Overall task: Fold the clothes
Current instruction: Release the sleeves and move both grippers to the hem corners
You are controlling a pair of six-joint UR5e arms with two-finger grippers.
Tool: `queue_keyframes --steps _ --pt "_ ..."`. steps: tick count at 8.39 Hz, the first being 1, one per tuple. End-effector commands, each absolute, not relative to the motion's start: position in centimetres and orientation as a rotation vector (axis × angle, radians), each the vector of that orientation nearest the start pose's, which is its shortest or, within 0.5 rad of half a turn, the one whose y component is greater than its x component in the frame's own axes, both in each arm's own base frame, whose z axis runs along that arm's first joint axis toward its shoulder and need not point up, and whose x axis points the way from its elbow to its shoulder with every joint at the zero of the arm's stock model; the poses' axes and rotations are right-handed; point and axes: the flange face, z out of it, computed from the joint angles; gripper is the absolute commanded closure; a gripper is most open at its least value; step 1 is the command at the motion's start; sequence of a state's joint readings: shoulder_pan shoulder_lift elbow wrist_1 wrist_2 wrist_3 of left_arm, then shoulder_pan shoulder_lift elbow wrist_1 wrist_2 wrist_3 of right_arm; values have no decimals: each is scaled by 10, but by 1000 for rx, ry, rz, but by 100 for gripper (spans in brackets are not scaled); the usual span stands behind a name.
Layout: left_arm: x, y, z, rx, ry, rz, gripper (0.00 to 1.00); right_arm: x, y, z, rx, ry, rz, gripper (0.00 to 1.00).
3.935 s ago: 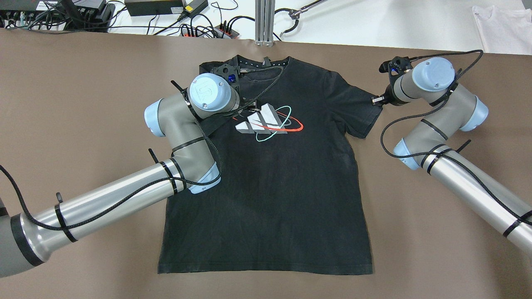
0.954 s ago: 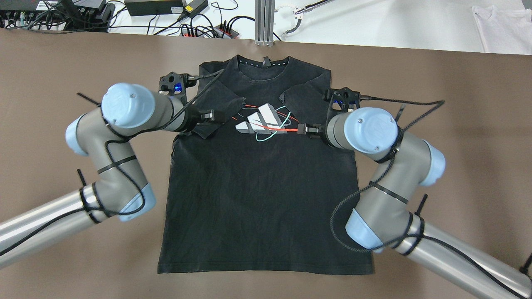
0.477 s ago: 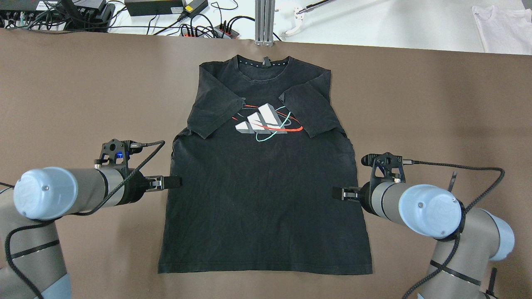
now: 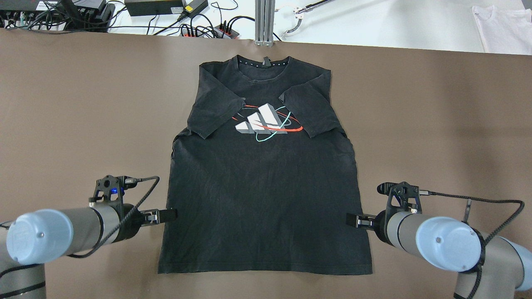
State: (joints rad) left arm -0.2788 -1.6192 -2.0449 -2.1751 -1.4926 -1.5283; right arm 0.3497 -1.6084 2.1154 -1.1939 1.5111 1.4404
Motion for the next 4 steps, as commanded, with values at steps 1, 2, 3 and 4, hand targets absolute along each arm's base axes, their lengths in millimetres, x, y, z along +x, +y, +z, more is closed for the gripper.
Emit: queue_keyframes --steps 1,2,3,4 --pt "441 -208 359 236 1079 -201 0 -408 -248 384 261 -879 227 5" --pt "449 -203 365 240 1067 -194 0 -408 -248 385 262 -875 226 5" --pt "455 -203 370 251 1055 -196 1 -408 -248 387 261 -872 228 5" --pt "462 -205 370 262 1052 -199 17 -408 -248 387 260 -873 226 5"
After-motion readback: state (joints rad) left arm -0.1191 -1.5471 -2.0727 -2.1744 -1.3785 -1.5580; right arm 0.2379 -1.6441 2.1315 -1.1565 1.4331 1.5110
